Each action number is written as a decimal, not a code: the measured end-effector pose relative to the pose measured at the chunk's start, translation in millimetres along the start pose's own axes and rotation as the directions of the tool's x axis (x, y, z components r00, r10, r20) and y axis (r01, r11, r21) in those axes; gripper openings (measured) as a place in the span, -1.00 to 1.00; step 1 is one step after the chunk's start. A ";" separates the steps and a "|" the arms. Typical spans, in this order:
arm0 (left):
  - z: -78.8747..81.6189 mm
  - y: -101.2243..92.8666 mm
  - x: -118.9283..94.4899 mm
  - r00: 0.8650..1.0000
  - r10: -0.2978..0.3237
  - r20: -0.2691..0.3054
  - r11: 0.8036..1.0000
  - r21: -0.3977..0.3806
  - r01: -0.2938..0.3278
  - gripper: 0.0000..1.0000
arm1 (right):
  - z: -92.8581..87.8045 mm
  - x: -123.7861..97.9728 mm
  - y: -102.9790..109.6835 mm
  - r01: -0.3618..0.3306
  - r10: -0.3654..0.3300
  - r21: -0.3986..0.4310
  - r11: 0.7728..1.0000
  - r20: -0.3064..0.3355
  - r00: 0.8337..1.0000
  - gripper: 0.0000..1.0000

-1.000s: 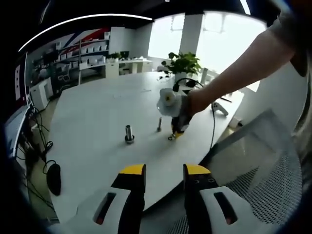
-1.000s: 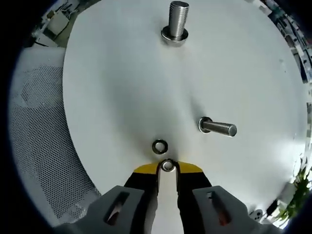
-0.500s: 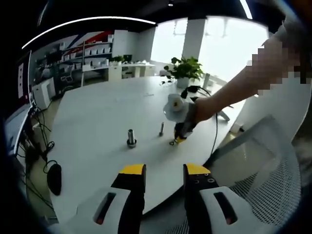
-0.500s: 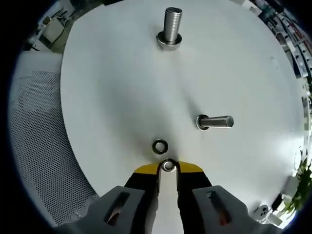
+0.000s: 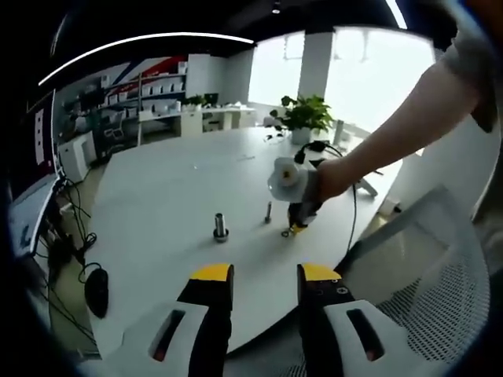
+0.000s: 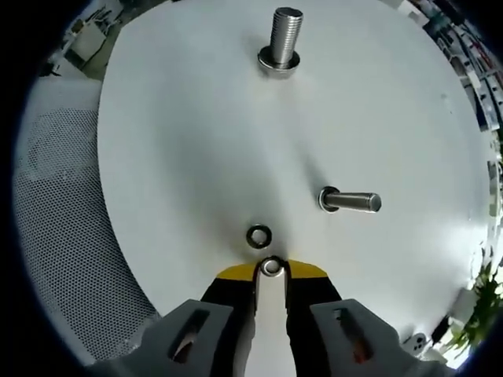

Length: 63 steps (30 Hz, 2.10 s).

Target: Place the washer onto the threaded stud by aligning its center hole with the stud, sliding it down to the base, and recovering from edge contact or off-axis alignment until the washer reaches the visible bottom stop.

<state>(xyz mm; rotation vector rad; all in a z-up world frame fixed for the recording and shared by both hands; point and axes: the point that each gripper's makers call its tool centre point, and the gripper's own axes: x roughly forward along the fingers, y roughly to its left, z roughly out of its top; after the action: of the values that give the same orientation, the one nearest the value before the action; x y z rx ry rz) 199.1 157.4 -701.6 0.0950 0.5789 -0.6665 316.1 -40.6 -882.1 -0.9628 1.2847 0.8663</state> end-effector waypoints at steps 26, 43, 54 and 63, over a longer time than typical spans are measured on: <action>-19.5 6.6 2.9 0.992 0.044 -0.118 0.999 0.031 -0.041 -0.38 | -0.5 -1.2 -2.6 -0.045 0.049 -0.025 0.999 0.164 0.985 -0.71; -22.3 5.4 3.6 0.992 0.018 -0.121 1.000 0.008 -0.017 -0.39 | 8.0 -2.1 -5.7 -0.064 0.046 0.064 0.996 0.252 0.967 -0.72; -22.2 10.7 2.6 0.993 0.038 -0.113 0.999 0.000 -0.038 -0.36 | 12.9 -13.5 -17.2 -0.121 0.058 0.174 0.977 0.331 0.942 -0.73; -19.1 9.4 2.3 0.994 0.032 -0.100 0.999 -0.001 -0.032 -0.38 | 18.5 -39.7 -38.8 -0.133 0.035 0.221 0.966 0.397 0.917 -0.73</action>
<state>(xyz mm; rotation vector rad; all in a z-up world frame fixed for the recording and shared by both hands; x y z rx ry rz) 197.1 168.6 -719.8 0.1356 0.6733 -0.6323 354.9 -37.5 -838.4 -0.5082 1.0601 0.8907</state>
